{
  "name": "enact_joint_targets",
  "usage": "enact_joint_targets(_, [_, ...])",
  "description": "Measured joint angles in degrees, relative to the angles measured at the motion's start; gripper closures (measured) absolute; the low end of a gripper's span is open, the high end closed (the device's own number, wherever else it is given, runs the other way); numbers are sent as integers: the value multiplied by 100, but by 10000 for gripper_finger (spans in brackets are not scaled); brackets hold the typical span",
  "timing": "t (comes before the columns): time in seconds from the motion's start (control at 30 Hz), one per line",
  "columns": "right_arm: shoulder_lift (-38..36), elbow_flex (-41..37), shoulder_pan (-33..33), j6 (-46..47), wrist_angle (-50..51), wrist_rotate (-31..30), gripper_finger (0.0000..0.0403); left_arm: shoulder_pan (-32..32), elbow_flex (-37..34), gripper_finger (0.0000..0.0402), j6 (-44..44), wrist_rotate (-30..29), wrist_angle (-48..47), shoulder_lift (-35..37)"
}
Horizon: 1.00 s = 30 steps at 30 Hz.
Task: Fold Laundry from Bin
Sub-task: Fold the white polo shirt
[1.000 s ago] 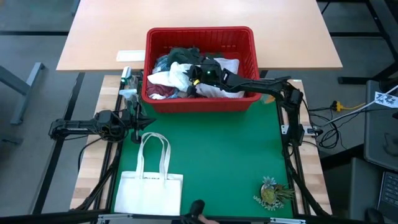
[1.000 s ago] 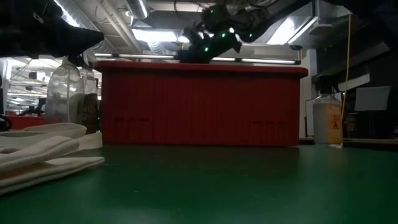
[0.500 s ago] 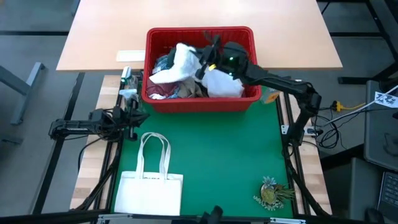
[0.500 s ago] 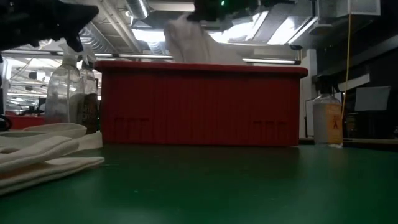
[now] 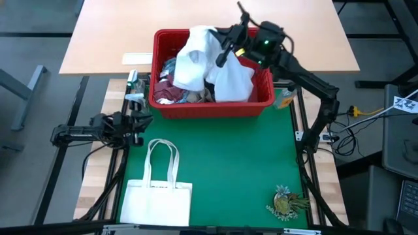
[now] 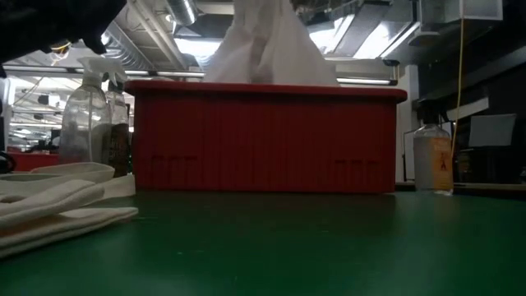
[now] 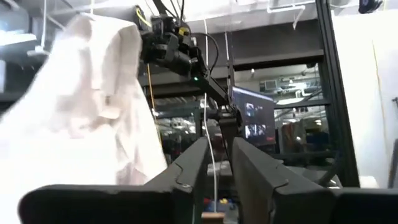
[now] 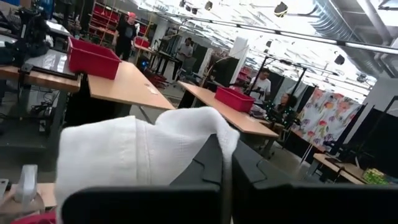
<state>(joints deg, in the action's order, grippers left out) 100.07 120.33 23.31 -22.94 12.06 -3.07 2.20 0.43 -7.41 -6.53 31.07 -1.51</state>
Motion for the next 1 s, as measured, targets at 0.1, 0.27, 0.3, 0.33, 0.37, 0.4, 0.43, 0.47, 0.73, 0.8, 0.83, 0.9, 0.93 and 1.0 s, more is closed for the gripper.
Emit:
enact_joint_targets(0.1, [0,347,0,7,343,210,400,0,2,304,-220,0,309,-88])
enact_joint_targets(0.27, [0,890,-2,122,822,518,400,2,2,271,-515,-2,831,-391])
enact_joint_targets(0.3, [0,1001,-2,212,906,596,400,0,0,266,-596,-2,940,-475])
enact_joint_targets(0.33, [0,1098,0,327,950,674,400,2,2,262,-679,-2,1056,-566])
enact_joint_targets(0.37, [0,1186,0,376,963,761,401,2,4,259,-761,-2,1164,-660])
enact_joint_targets(0.4, [0,1268,0,445,974,840,401,2,20,256,-830,-3,1230,-763])
enact_joint_targets(0.43, [0,1349,-2,496,979,926,401,2,55,254,-901,-2,1254,-869])
enact_joint_targets(0.47, [0,1430,-2,558,984,1007,401,2,95,253,-967,-4,1276,-974])
enact_joint_targets(0.73, [-66,1467,-2,763,859,1322,401,4,779,253,-1123,-467,1368,-2158])
enact_joint_targets(0.8, [-66,1467,-2,763,880,1322,401,4,1035,254,-1125,-682,1370,-2523])
enact_joint_targets(0.83, [-66,1467,-2,763,888,1322,401,4,1159,254,-1125,-793,1372,-2722])
enact_joint_targets(0.9, [-66,1467,-2,763,911,1321,401,4,1406,254,-1127,-960,1368,-3099])
enact_joint_targets(0.93, [-66,1467,-2,763,917,1321,400,6,1528,254,-1125,-1010,1368,-3290])
enact_joint_targets(1.0, [-66,1465,-2,763,917,1321,400,35,1769,254,-1128,-1087,1368,-3671])
